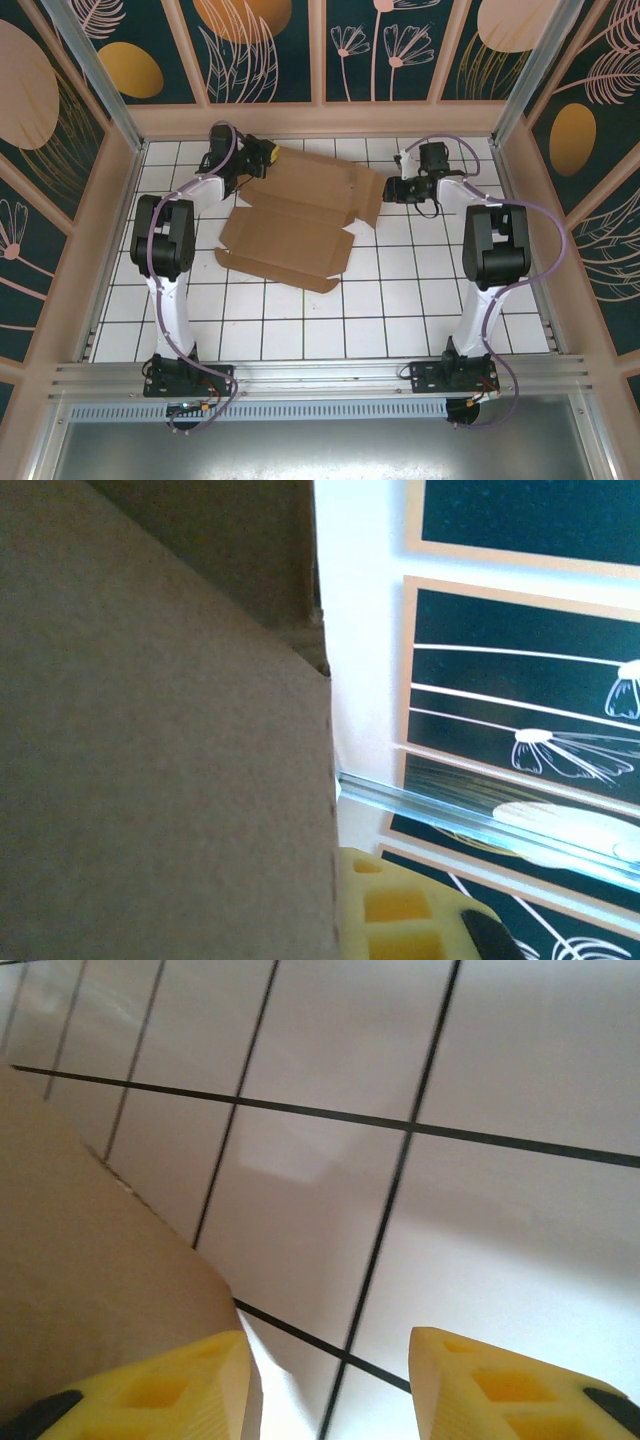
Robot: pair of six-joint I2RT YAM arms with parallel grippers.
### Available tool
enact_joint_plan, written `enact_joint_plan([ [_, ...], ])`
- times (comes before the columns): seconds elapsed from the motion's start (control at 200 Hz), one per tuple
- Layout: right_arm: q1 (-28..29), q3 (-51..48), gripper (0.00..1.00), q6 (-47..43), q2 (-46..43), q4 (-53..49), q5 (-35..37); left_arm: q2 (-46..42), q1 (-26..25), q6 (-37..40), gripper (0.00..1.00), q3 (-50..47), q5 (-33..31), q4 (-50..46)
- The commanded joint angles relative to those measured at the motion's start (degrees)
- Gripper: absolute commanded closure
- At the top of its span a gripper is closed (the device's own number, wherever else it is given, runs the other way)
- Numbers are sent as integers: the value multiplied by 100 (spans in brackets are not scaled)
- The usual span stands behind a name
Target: Fold the paper box
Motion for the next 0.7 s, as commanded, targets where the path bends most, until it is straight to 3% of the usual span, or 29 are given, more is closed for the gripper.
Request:
enact_joint_plan([
  [0.0,210,308,54,89,163,-359,-590,159,-9,-105,100,155,-92,-709],
  [0.235,682,-185,49,-45,-48,223,-763,82,-13,-136,100,86,14,-520],
  [0.38,773,-751,46,46,-301,867,-415,-98,-10,-296,100,-319,162,232],
  [0.586,959,-1763,32,124,-960,2078,124,-303,-13,-487,100,-982,436,1460],
  [0.691,1064,-2026,30,69,-1160,2416,383,-393,-13,-534,100,-1245,546,2000],
])
